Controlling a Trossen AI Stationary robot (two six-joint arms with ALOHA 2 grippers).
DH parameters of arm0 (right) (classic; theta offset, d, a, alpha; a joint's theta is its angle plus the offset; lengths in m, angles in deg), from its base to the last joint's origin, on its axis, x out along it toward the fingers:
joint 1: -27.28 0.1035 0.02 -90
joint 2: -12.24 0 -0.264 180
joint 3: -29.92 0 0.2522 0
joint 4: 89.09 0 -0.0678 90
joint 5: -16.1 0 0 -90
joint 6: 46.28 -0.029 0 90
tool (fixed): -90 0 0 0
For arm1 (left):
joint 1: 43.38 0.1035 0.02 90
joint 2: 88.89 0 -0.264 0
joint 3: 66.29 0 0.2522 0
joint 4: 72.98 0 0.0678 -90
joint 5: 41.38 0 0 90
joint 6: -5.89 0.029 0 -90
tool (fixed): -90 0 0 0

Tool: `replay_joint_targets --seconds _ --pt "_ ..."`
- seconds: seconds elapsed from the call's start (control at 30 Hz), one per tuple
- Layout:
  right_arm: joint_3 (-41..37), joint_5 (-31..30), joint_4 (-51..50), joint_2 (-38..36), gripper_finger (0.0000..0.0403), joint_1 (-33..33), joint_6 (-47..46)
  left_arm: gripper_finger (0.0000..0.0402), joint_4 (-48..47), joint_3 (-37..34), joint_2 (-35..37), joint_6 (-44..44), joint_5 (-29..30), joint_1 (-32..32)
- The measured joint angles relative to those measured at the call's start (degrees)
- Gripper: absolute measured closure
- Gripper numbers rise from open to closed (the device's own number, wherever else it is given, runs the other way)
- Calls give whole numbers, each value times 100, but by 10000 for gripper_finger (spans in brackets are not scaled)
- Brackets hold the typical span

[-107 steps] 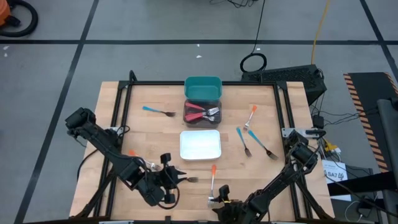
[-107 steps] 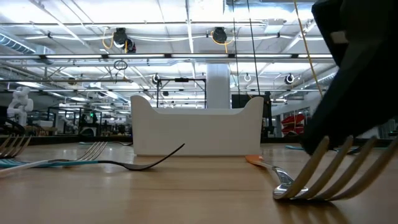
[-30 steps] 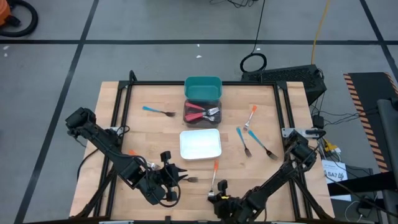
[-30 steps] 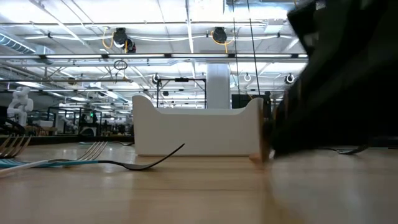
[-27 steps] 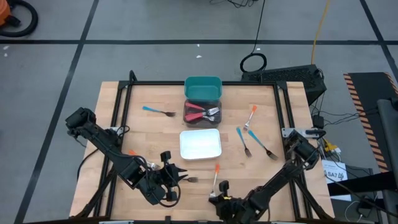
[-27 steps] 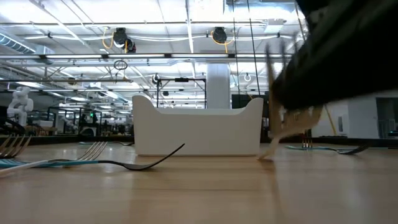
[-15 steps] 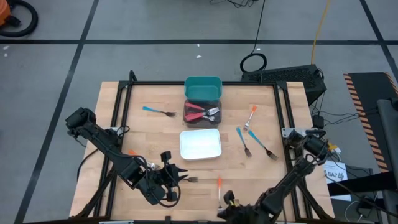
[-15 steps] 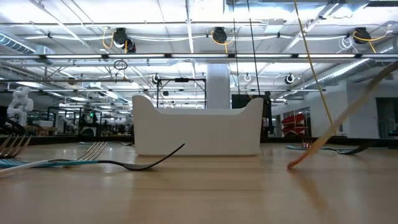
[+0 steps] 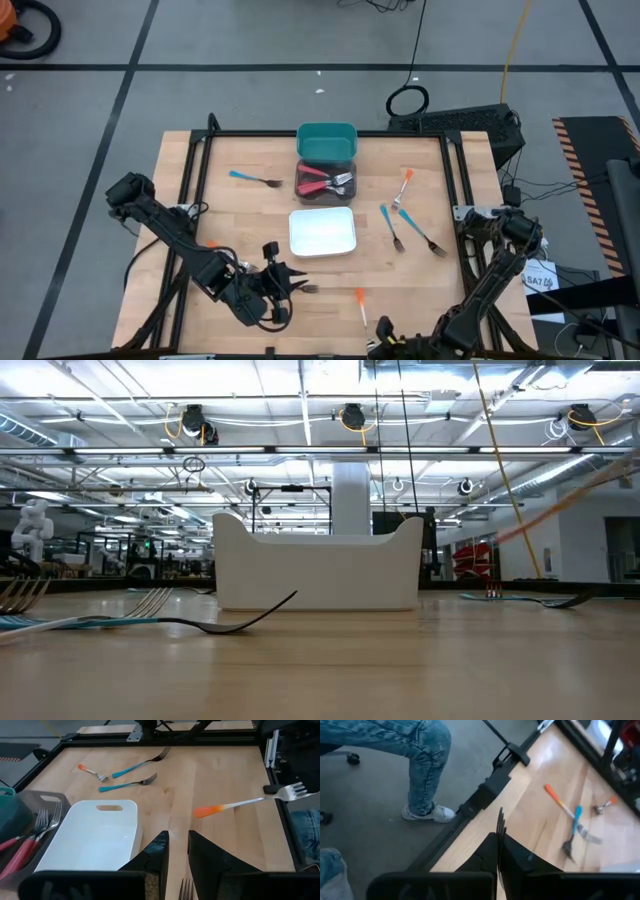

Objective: Sort silverware by color (type)
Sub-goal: Put the bottom right orange fork into the white bin

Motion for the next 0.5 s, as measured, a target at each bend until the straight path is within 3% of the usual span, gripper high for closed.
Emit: replay_joint_targets --seconds 0.2,0.5 --pt "0 -263 -212 -521 403 51 397 330 649 2 -301 613 29 84" --pt "-612 -235 106 -1496 403 53 998 326 2372 2 -786 2778 -80 127"
